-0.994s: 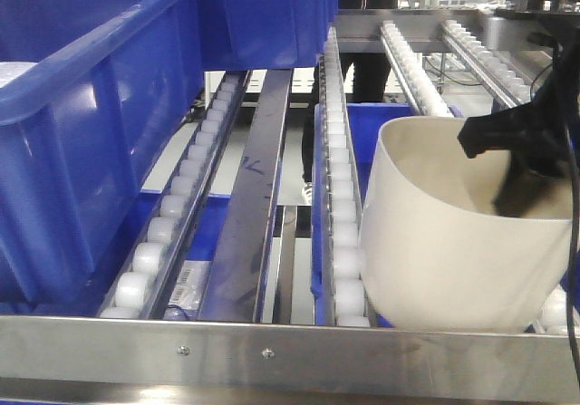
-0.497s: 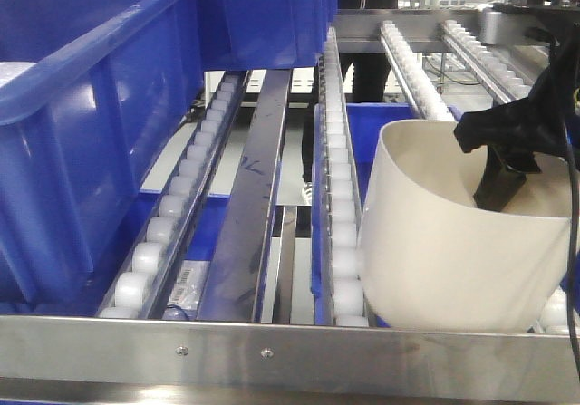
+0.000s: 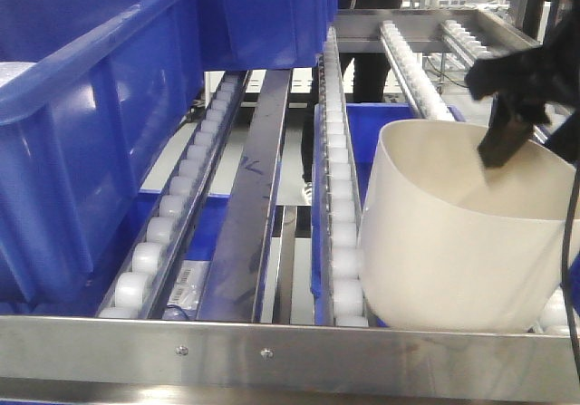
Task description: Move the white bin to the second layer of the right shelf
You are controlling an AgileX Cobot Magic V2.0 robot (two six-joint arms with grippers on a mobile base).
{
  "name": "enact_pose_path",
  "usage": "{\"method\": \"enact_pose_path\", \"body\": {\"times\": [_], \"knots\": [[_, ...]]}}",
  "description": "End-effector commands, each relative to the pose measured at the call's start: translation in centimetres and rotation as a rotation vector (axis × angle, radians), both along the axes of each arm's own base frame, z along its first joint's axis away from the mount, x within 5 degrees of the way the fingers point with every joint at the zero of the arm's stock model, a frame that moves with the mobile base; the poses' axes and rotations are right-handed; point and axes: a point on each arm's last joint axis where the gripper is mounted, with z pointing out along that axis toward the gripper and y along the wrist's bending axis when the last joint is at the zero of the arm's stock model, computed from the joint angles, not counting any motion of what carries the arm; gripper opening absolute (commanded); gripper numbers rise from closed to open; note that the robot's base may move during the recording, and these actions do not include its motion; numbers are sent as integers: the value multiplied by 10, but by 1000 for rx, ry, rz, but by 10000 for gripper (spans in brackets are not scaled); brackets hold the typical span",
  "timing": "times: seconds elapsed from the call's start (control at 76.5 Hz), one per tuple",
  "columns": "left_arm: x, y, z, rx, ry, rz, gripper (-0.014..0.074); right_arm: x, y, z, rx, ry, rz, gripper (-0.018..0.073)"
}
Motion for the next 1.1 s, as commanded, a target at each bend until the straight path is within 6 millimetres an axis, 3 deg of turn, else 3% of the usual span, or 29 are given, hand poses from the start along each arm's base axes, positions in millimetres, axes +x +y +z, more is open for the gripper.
{"method": "enact_pose_path", "body": {"times": [0.0, 0.275, 0.405, 0.523, 0.68, 0.902, 1.085], "knots": [[1, 0, -4, -11, -64, -6, 85, -2, -1, 30, 31, -142, 8, 467], [1, 0, -4, -11, -64, -6, 85, -26, -18, 71, 19, -311, -3, 449], [1, 0, -4, -11, -64, -6, 85, -46, -42, 94, 30, -411, -83, 331], [1, 0, -4, -11, -64, -6, 85, -66, -58, 103, 30, -475, -145, 206], [1, 0, -4, -11, -64, -6, 85, -93, -71, 98, 23, -519, -199, 41], [1, 0, -4, -11, -64, -6, 85, -134, -74, 76, 36, -596, -202, 55], [1, 0, -4, -11, -64, -6, 85, -151, -74, 68, 53, -696, -192, 55]]}}
